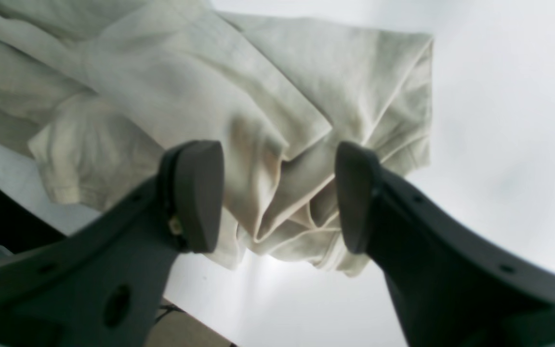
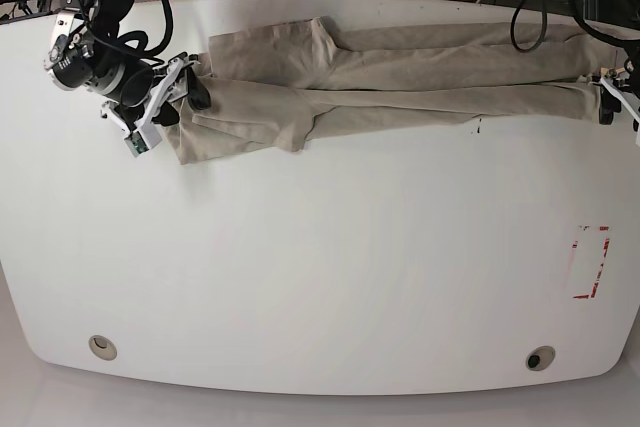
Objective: Fold the T-shirt properly
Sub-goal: 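Lay the folded strip flat and straighten it with both grippers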
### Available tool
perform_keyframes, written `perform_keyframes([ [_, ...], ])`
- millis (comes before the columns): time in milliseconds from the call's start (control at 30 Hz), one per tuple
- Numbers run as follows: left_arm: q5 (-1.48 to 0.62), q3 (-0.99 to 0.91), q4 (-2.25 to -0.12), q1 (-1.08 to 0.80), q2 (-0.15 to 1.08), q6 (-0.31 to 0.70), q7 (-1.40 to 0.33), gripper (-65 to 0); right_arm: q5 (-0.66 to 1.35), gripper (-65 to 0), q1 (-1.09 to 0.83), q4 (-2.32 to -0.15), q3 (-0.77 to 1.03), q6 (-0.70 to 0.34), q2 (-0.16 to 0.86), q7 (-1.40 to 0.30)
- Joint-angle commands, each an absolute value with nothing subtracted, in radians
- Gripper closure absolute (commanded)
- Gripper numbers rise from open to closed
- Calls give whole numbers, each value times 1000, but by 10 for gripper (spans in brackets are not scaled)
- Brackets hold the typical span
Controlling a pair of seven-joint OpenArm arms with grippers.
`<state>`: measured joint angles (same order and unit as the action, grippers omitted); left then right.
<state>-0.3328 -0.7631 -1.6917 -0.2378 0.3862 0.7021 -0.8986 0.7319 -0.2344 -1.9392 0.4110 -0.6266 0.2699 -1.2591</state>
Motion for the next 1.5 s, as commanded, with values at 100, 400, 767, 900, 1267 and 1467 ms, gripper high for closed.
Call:
perform_keyframes([
  [100,-343,-760,-1666,-237,398,698,-906,-365,746,-357,-193,-1959,409,-631,220,-1237],
  [400,-254,-756,-1495,-232,398,698,-906,-229,740,-355,-176,-1937,407,-631,128,-1237],
  [767,-216,-740,-1363,-140,398,698,-905,-226,739,-260,-171,-1632,404,-630,189,-1090],
  [900,-214,-671,-1360,-94,398,698,-905,-228,739,-270,-148,-1509,404,-630,263,-1010],
  [1267,-239,-593,-1366,33,400,698,-955,-301,739,-270,-77,-1342,404,-633,398,-918],
  [1467,-464,-638,-1425,19,441,698,-1113,-438,739,-268,-77,-1356,404,-633,403,-918],
])
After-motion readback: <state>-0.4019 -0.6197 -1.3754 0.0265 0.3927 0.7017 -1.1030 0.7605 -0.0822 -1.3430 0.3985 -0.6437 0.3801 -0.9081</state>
